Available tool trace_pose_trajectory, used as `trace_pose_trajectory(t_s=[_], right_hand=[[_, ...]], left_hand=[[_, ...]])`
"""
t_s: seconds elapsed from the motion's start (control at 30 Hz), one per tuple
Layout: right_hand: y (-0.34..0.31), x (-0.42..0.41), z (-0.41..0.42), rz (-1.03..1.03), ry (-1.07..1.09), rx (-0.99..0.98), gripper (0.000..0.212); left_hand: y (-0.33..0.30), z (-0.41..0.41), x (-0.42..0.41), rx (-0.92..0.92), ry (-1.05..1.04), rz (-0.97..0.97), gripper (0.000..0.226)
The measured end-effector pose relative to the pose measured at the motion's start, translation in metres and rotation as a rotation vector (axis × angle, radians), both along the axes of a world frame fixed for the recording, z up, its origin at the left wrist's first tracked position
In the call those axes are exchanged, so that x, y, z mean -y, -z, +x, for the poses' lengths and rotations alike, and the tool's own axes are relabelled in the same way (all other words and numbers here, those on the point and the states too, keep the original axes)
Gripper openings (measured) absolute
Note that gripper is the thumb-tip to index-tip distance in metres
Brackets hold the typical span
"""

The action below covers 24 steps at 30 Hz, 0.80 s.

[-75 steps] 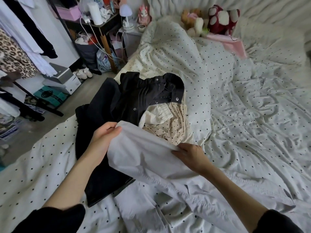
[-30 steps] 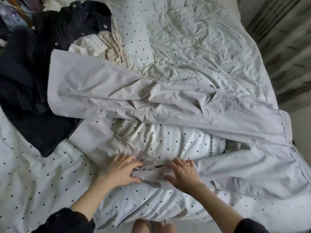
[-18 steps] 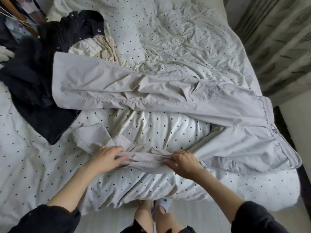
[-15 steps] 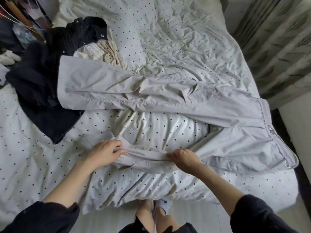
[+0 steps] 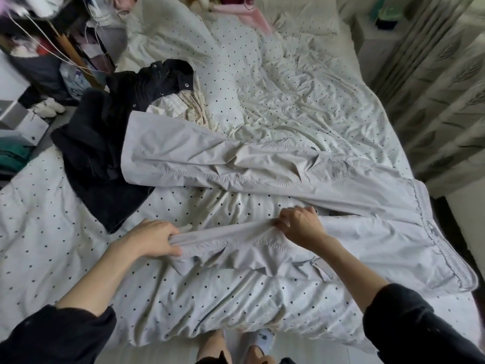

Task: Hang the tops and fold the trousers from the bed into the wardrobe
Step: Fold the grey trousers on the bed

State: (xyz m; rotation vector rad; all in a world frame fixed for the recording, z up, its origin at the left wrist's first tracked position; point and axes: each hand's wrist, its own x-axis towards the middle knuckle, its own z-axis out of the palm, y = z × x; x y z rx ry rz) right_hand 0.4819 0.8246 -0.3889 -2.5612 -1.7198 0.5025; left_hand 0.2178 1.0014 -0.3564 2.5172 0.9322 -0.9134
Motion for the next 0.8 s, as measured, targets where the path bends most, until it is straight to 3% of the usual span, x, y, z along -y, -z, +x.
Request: trace_pose_trajectory(t_s=[0.07,0.17,0.3,0.4,0.57,0.7,0.8], right_hand=[[-0.004,0.001,-0.002,-0.068,0.043,-0.116,0.030],[-0.011,0.002,-0.001,-0.214,0.076,-0.294,0.028],[-0.019,-0.015,0.003,-0.389,0.089,-0.376,0.031],[-0.021,-0.031,0.005,-0.479,0.096,-0.368,0.031],[-0.002,-0.054,-0.005,-0.465,0.060,-0.242,0.023],[0.026,-0.081,-0.019,-0.384,0.124,-0.079,0.027],[0.046,-0.105,-0.027,-0.341,0.159,0.045,0.024]], left_hand=[[-0.006,-0.007,-0.013,0.010,-0.068,-0.078,0.048],[-0.018,-0.014,-0.029,0.033,-0.211,-0.341,0.045],[-0.037,-0.014,-0.043,-0.175,-0.224,-0.504,0.037],[-0.030,-0.019,-0.060,-0.291,-0.160,-0.460,0.029],[-0.002,-0.052,-0.093,-0.299,-0.208,-0.286,0.034],[0.032,-0.071,-0.119,-0.091,-0.167,-0.095,0.025],[0.056,-0.065,-0.142,0.058,-0.162,0.015,0.005]])
